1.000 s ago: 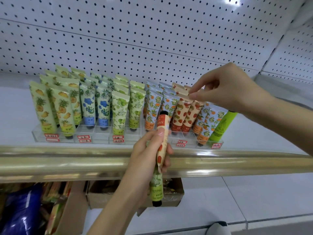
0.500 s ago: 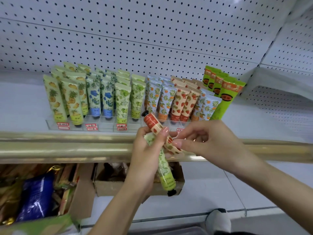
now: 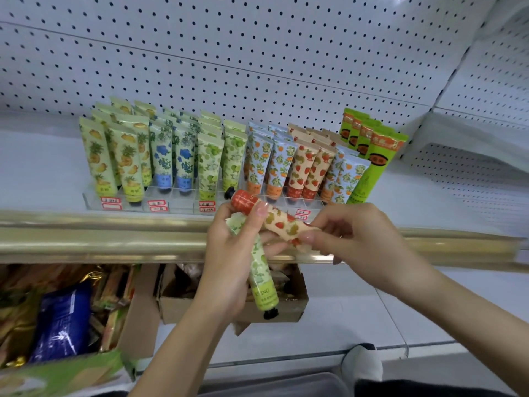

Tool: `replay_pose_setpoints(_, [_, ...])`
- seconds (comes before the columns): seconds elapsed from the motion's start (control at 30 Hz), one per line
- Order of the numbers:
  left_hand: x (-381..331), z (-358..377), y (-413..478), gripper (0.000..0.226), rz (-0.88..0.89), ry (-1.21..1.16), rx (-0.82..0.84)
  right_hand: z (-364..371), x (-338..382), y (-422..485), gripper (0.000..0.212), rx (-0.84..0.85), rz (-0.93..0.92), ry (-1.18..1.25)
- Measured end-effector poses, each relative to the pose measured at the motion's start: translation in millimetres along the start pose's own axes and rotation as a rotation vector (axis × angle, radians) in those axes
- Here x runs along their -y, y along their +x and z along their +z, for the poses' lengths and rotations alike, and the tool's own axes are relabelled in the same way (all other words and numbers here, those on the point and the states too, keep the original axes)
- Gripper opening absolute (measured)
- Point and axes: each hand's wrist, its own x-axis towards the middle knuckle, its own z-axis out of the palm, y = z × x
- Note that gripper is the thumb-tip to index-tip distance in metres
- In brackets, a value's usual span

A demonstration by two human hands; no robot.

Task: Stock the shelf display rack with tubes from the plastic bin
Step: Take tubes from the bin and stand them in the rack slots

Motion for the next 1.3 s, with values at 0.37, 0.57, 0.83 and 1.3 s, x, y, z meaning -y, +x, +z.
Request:
replay_pose_setpoints(0.37, [-2,-18,-4,0.04,-0.046,0.154,0.168,-29,5,5,0.032,-0.223,0.19,0.501])
replay_pose_setpoints(0.57, [3,-18,-5,0.036,-0.074,0.153,0.165,-41,18,11,0.025,-0.123,0.201,0.374])
replay_pose_setpoints(0.83, [5,-17,2,0.038,-0.059,0.137,0.151,-83,47,50,0.022,-0.171,0.035,0.041])
replay_pose_setpoints(1.3, [3,-17,8,0.041,-0.089,0.14,0.189,-71,-3,81,0.016,-0.231,-0.107,-0.296])
